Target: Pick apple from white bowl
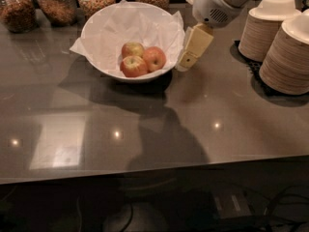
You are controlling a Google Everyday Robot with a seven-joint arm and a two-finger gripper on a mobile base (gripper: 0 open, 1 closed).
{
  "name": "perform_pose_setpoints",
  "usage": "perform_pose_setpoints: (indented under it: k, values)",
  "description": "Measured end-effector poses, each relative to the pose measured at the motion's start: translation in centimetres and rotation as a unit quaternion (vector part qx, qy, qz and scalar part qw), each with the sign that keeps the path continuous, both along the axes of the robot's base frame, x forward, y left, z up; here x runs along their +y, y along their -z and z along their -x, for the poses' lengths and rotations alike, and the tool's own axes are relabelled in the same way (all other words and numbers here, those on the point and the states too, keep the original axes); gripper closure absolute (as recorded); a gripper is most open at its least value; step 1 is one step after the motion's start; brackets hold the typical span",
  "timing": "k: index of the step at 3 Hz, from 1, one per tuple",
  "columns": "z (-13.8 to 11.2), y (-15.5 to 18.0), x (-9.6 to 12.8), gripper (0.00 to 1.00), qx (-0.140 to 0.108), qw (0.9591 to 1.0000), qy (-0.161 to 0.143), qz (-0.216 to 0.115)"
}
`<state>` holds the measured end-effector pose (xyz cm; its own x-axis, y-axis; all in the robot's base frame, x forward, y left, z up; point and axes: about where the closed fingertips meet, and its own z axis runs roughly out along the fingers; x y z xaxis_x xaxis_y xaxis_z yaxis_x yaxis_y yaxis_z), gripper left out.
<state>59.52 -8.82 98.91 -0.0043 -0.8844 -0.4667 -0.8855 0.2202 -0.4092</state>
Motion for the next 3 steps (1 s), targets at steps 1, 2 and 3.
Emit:
perform_pose_setpoints:
  k: [1, 2, 3]
  values:
    - [-2.1, 0.2, 1.2, 0.09, 0.004, 0.9999, -0.009, -0.007]
    - [-5.1, 1.0, 2.6, 0.32, 0.017, 0.9997, -0.016, -0.01]
    - [-7.3, 2.0, 3.8, 0.36, 0.028, 0.9993, -0.023, -0.011]
